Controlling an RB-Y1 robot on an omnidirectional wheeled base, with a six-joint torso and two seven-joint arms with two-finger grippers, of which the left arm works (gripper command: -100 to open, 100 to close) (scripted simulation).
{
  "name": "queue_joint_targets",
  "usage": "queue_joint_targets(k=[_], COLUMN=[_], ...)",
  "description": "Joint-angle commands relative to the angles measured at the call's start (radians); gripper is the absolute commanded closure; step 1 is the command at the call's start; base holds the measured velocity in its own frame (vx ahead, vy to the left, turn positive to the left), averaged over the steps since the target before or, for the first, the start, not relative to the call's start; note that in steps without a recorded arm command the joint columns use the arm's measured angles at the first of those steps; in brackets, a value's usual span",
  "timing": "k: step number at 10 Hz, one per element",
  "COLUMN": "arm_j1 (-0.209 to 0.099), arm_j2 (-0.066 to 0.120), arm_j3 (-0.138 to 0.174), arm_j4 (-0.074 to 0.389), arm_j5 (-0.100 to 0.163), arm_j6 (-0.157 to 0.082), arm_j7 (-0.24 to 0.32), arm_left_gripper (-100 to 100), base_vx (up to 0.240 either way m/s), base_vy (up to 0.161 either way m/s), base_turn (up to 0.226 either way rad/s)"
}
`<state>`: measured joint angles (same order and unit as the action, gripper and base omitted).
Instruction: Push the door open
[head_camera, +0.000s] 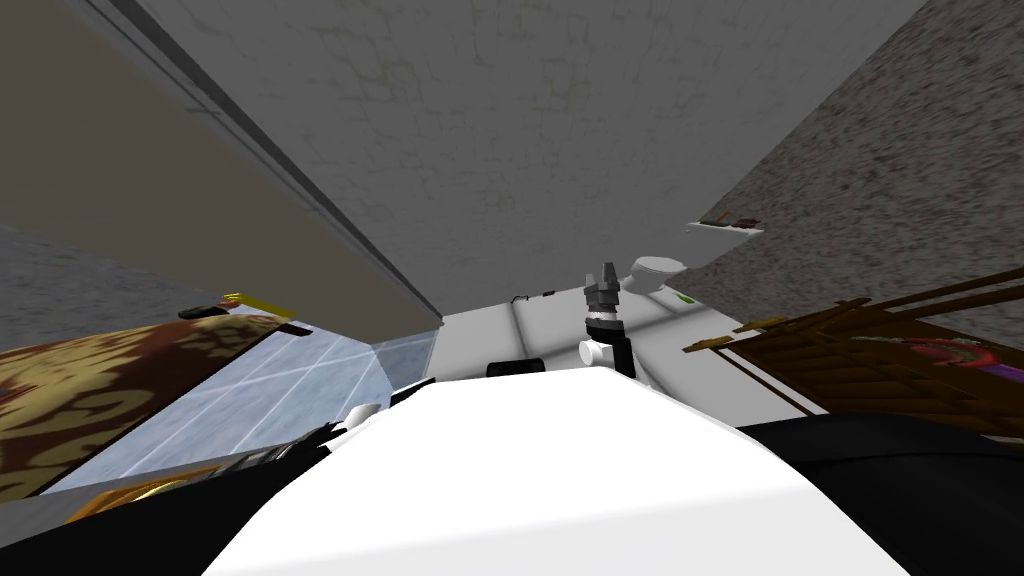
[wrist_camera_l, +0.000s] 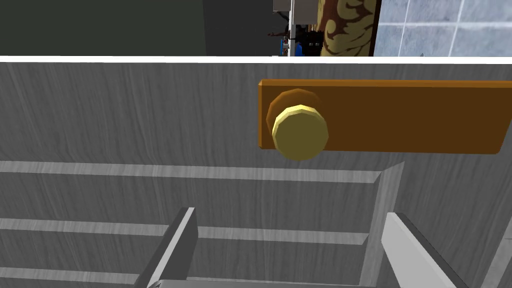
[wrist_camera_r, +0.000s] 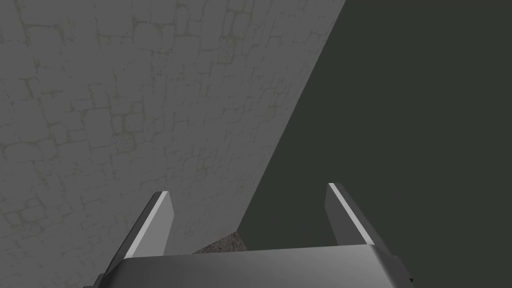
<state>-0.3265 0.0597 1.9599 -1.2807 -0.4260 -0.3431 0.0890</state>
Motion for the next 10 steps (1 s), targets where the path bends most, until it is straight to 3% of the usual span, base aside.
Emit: queue_joint_targets(k=[1,4,9,10], arm_j1=[0.004,0.013,0.022,0.022], arm_j2=[0.007,0.014,0.010,0.010], arm_j3=[-0.010,-0.023,-0.019,-0.019], arm_j4=[0.006,0.021,0.039,0.039], arm_j5=[0.002,0.006,0.012,0.012], arm_j6=[-0.003,-0.009,-0.017,-0.017], arm_j7=[0.001,0.002,0.002,0.002], arm_left_gripper=[-100,-100,-100,100], base_vx=[-0.019,-0.007,-0.021,0.002], base_vy=[0.159,0.202,0.171,-0.012], base_turn=[0.011,0.018,0.016,0.000])
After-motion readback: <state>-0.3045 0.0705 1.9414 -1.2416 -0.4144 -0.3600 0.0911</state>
